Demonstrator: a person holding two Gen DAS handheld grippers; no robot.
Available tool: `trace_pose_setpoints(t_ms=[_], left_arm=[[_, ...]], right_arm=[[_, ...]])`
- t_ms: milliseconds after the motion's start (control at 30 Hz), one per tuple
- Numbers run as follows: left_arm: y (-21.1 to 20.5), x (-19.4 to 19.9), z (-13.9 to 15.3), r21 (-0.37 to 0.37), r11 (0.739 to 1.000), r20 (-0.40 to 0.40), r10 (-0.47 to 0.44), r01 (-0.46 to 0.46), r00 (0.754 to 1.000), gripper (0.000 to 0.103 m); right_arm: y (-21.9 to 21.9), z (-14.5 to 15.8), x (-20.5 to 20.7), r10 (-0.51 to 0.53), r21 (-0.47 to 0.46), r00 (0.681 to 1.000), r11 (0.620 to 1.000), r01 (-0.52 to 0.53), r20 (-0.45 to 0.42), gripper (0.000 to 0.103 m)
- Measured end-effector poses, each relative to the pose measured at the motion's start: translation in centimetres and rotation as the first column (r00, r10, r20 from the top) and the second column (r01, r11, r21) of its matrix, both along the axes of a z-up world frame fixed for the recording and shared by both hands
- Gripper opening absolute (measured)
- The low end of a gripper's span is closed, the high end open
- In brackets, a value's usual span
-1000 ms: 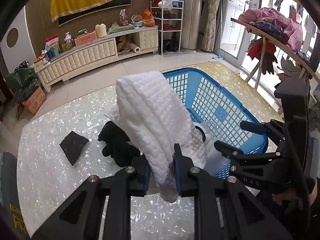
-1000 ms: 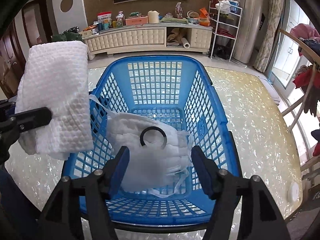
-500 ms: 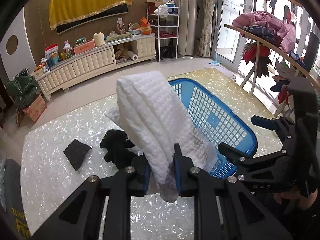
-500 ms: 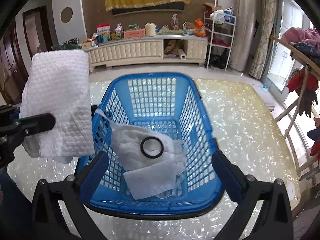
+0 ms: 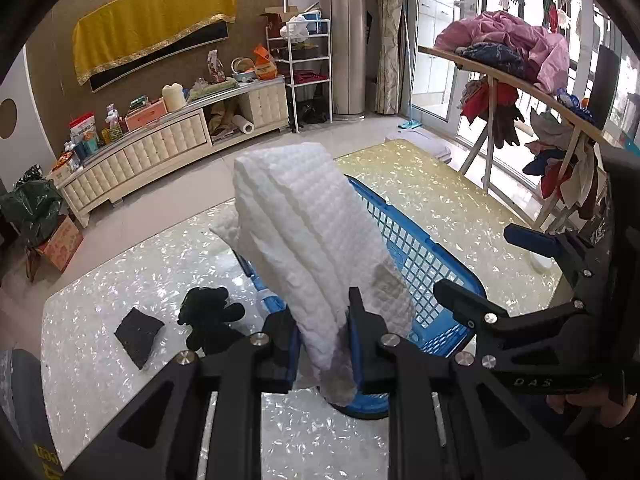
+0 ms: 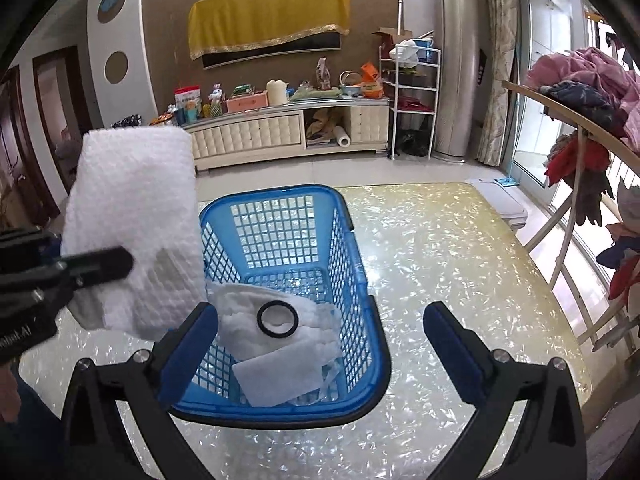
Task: Organize soft objects
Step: 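Lower the white quilted towel into the basket and open the left gripper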
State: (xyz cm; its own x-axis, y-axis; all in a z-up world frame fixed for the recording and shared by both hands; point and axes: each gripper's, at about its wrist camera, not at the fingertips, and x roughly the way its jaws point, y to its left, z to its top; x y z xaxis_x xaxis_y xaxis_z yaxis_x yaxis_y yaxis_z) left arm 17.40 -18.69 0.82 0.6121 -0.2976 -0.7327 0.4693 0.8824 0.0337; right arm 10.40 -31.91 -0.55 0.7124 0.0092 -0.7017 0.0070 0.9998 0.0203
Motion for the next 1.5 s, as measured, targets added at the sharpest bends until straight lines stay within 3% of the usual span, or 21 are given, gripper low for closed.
trace_pose_setpoints(t_ms=[500, 767, 1033, 1333, 1500], left_arm=[[-2.9, 4.0, -3.4, 0.049, 0.999, -0.069, -0.013, 0.016, 0.998, 0.019], [-4.0, 6.4, -5.3, 0.054, 0.995, -0.094, -0.075, 0.081, 0.993, 0.019], [-5.7, 8.4, -7.1, 0.102, 0.985, -0.133, -0.122, 0.136, 0.984, 0.019], [-5.9, 9.8, -9.1, 0.138, 0.982, -0.182, -0.102, 0.128, 0.978, 0.02], [-6.1, 9.8, -9.0, 0.15, 0.978, -0.185, -0.116, 0.145, 0.976, 0.032]], right_arm=[[-0.8, -1.6, 0.6, -0.03, -0.035, 0.999, 0.999, 0.029, -0.026, 0.103], [-1.0, -2.7, 1.5, -0.021, -0.066, 0.999, 0.998, 0.018, -0.044, 0.103], [-2.4, -3.2, 1.9, -0.04, -0.035, 0.998, 0.999, 0.038, -0.048, 0.103], [-2.7, -4.1, 2.5, -0.044, -0.011, 0.996, 0.999, 0.044, -0.074, 0.103], [-2.7, -4.6, 2.6, -0.045, 0.002, 0.995, 0.999, 0.046, -0.086, 0.103]])
